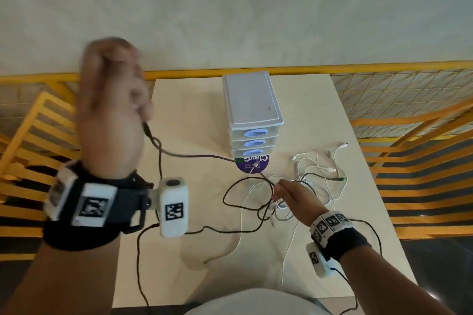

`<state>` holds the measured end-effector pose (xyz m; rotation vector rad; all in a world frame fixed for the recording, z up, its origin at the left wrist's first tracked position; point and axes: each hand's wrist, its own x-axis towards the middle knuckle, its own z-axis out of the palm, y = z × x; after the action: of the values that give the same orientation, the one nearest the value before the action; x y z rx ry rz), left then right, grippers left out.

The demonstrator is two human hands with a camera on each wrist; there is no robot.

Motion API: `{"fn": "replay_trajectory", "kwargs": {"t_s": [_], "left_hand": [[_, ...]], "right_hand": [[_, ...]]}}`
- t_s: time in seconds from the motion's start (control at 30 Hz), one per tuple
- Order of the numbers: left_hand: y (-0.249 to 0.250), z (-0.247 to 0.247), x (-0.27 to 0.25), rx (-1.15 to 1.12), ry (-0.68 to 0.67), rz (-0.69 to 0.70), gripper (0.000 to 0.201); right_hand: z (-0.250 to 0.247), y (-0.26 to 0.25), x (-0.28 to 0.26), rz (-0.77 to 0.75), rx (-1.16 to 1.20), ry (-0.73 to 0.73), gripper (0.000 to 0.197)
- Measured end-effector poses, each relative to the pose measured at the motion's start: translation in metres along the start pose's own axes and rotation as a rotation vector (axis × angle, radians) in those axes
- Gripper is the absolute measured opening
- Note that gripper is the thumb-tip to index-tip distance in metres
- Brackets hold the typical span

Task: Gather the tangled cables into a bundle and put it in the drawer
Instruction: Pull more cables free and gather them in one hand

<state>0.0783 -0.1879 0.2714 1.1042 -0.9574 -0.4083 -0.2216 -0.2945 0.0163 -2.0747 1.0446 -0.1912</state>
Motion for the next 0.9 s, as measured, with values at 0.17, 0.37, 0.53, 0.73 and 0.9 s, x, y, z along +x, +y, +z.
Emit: {"fn": "replay_trajectory", "kwargs": {"t_s": [0.17, 0.37, 0.53, 0.73, 0.9], "left_hand": [[-0.043, 0.041, -0.055, 0.686, -0.465, 0.013, 0.019], [-0.093, 0.061, -0.086, 0.901, -0.834, 0.011, 0.035], [-0.109, 0.051, -0.083, 0.976, -0.840, 0.098, 0.039], [-0.090, 0.037, -0.057, 0.891, -0.583, 0.175, 0.034], [-0.060, 0.025, -0.032, 0.755, -0.339, 0.201, 0.027]], "right_hand": [[-0.015, -0.044, 0.002, -0.164, 0.106, 0.154, 0.035], [-0.022, -0.077, 0.004, -0.306, 0.256, 0.145, 0.036], [-0.025, -0.081, -0.002, -0.303, 0.360, 0.097, 0.036], [-0.011, -0.075, 0.002, -0.250, 0.395, 0.063, 0.040], [0.012, -0.043, 0.006, -0.183, 0.177, 0.039, 0.039]]}}
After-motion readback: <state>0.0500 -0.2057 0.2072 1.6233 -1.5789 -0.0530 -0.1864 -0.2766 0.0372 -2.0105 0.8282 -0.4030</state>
